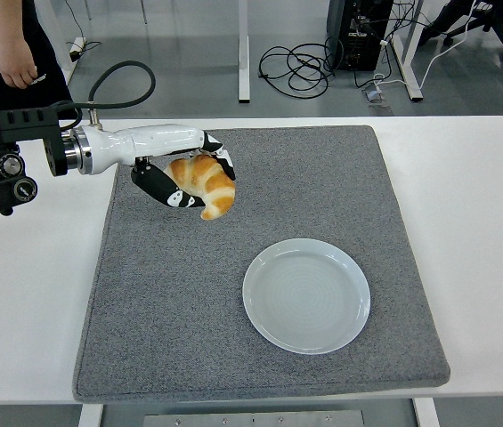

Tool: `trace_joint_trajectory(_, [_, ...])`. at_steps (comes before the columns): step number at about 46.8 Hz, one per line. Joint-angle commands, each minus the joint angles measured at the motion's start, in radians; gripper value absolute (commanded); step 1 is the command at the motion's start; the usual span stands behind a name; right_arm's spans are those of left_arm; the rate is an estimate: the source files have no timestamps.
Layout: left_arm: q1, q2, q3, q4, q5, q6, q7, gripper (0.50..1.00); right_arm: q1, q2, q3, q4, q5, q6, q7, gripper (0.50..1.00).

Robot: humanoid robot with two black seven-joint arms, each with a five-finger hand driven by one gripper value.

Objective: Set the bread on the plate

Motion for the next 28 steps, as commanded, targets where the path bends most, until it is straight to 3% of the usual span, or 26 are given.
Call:
trace_joint_trajectory(1, [-0.037, -0.020, 0.000, 0.019, -0.011, -0.021, 0.004, 0.500, 0.000, 0.000, 0.000, 0.000, 0.000, 0.000, 0.000, 1.000])
trace_joint_trajectory(15, [-0.150, -0.202, 0.001, 0.121, -0.075, -0.043, 0.015, 0.500, 0.000, 0.000, 0.000, 0.000, 0.000, 0.000, 0.000, 1.000])
trace_joint_trajectory(28, [-0.141, -0.377, 0.003, 0.176, -0.098, -0.040, 0.052, 0.500, 0.000, 0.000, 0.000, -0.001, 0.000, 0.000, 0.000, 1.000])
